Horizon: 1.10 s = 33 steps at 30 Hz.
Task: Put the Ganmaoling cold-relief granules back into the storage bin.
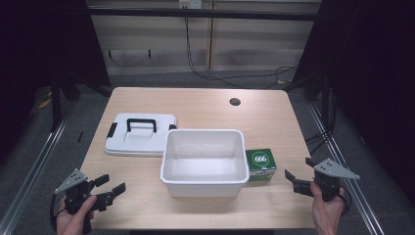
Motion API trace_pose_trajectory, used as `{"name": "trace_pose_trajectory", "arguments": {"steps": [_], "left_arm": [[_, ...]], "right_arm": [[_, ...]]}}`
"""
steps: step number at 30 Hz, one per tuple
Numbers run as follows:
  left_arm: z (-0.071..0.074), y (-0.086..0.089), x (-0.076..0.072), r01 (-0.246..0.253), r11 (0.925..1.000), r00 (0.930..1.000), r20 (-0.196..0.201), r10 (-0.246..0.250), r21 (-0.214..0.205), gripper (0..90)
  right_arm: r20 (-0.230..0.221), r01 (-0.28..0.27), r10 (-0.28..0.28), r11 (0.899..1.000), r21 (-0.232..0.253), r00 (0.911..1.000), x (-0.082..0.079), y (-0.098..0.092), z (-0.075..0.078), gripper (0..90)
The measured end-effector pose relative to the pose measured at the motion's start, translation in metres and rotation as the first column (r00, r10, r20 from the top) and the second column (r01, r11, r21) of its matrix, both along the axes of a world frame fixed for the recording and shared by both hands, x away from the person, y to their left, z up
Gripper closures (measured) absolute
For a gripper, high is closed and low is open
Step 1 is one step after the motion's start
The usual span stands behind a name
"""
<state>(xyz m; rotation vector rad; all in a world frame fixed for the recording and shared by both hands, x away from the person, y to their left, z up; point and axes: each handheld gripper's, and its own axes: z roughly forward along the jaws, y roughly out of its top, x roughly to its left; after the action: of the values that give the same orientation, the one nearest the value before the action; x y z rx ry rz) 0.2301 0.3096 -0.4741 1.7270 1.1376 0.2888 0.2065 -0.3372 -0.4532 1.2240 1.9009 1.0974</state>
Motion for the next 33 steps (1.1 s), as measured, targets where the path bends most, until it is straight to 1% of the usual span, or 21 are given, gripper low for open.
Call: {"name": "trace_pose_trajectory", "arguments": {"steps": [2, 3, 4, 7, 9, 11, 12, 13, 16, 17, 18, 20, 21, 22, 25, 26, 27, 28, 30, 31, 33], "left_arm": [[0.000, 0.000, 0.000, 0.005, 1.0000, 1.0000, 0.001, -0.005, 0.003, 17.8], [0.000, -0.001, 0.000, 0.005, 1.0000, 1.0000, 0.001, -0.005, 0.001, 17.8], [0.000, -0.001, 0.000, 0.004, 1.0000, 1.0000, 0.000, -0.004, 0.001, 17.7], [0.000, -0.001, 0.001, 0.008, 1.0000, 1.0000, -0.002, -0.008, 0.005, 17.7], [-0.001, -0.001, 0.001, 0.006, 1.0000, 1.0000, -0.006, -0.006, 0.005, 17.8], [-0.001, -0.001, 0.001, 0.007, 1.0000, 1.0000, -0.004, -0.007, 0.007, 17.8], [-0.001, -0.001, 0.000, 0.007, 0.9999, 1.0000, -0.002, -0.007, 0.007, 17.8], [-0.001, -0.001, 0.000, 0.006, 1.0000, 1.0000, -0.002, -0.006, 0.006, 17.8], [-0.001, -0.002, 0.000, 0.009, 0.9999, 1.0000, -0.002, -0.009, 0.011, 17.8], [-0.001, -0.002, 0.001, 0.013, 0.9998, 0.9999, -0.002, -0.013, 0.014, 17.8], [-0.001, -0.002, 0.001, 0.009, 0.9999, 1.0000, -0.002, -0.009, 0.011, 17.7], [0.000, -0.002, 0.001, 0.012, 0.9999, 0.9999, -0.002, -0.012, 0.010, 17.8], [-0.001, -0.002, 0.002, 0.010, 0.9999, 0.9999, -0.004, -0.010, 0.011, 17.8], [-0.002, -0.001, 0.002, 0.002, 1.0000, 1.0000, -0.009, -0.002, 0.010, 17.8], [-0.002, -0.001, 0.002, -0.001, 1.0000, 1.0000, -0.009, 0.001, 0.009, 17.8], [-0.001, -0.001, 0.002, -0.004, 1.0000, 1.0000, -0.006, 0.004, 0.009, 17.8], [-0.001, -0.002, 0.002, -0.002, 1.0000, 1.0000, -0.006, 0.002, 0.007, 17.8], [-0.001, -0.002, 0.002, 0.001, 0.9999, 1.0000, -0.004, -0.001, 0.012, 17.8], [-0.001, -0.003, 0.002, 0.002, 0.9999, 1.0000, -0.008, -0.002, 0.013, 17.8], [-0.001, -0.003, 0.002, 0.002, 0.9999, 1.0000, -0.008, -0.002, 0.013, 17.8], [-0.001, -0.002, 0.002, 0.002, 0.9999, 1.0000, -0.005, -0.002, 0.014, 17.8]], "right_arm": [[-0.004, -0.013, 0.013, 1.000, -0.014, 0.9999, 0.000, 0.000, 0.000, 11.9], [-0.004, -0.007, 0.007, 0.999, -0.042, 1.0000, 0.000, 0.002, 0.000, 12.0], [-0.025, 0.014, -0.017, 0.996, -0.088, 0.9995, 0.001, 0.004, 0.000, 12.0], [-0.013, -0.005, 0.003, 0.996, -0.095, 0.9999, 0.002, 0.003, 0.003, 12.0], [-0.025, 0.010, -0.010, 0.999, -0.032, 0.9996, 0.000, 0.003, 0.002, 12.0], [-0.061, -0.035, 0.036, 0.999, 0.029, 0.9975, 0.000, 0.002, 0.003, 12.0], [-0.067, -0.051, 0.053, 0.998, 0.036, 0.9964, 0.000, 0.002, 0.003, 12.2], [-0.075, -0.106, 0.108, 0.994, 0.032, 0.9913, -0.002, 0.004, 0.006, 13.2], [-0.075, -0.140, 0.142, 0.989, 0.036, 0.9870, -0.003, 0.008, 0.009, 13.1], [-0.075, -0.140, 0.142, 0.989, 0.036, 0.9870, -0.003, 0.008, 0.009, 13.1], [-0.067, -0.126, 0.127, 0.992, 0.008, 0.9897, -0.002, 0.011, 0.013, 13.2], [-0.073, -0.128, 0.128, 0.992, 0.007, 0.9891, -0.002, 0.012, 0.015, 13.3], [-0.077, -0.135, 0.135, 0.991, 0.009, 0.9878, -0.001, 0.013, 0.016, 13.3], [-0.074, -0.181, 0.181, 0.983, 0.009, 0.9807, -0.001, 0.014, 0.020, 13.3], [-0.077, -0.182, 0.182, 0.983, 0.013, 0.9803, 0.002, 0.016, 0.024, 13.2], [-0.124, -0.168, 0.171, 0.985, 0.034, 0.9774, 0.008, 0.017, 0.029, 14.7], [-0.124, -0.168, 0.171, 0.985, 0.034, 0.9774, 0.008, 0.017, 0.029, 14.7], [-0.144, -0.182, 0.184, 0.983, 0.027, 0.9723, 0.010, 0.017, 0.029, 15.2], [-0.147, -0.190, 0.186, 0.982, -0.008, 0.9713, 0.013, 0.019, 0.030, 15.7], [-0.149, -0.200, 0.197, 0.980, -0.008, 0.9690, 0.015, 0.019, 0.030, 15.7], [-0.158, -0.223, 0.224, 0.975, 0.024, 0.9617, 0.017, 0.017, 0.033, 15.8]]}}
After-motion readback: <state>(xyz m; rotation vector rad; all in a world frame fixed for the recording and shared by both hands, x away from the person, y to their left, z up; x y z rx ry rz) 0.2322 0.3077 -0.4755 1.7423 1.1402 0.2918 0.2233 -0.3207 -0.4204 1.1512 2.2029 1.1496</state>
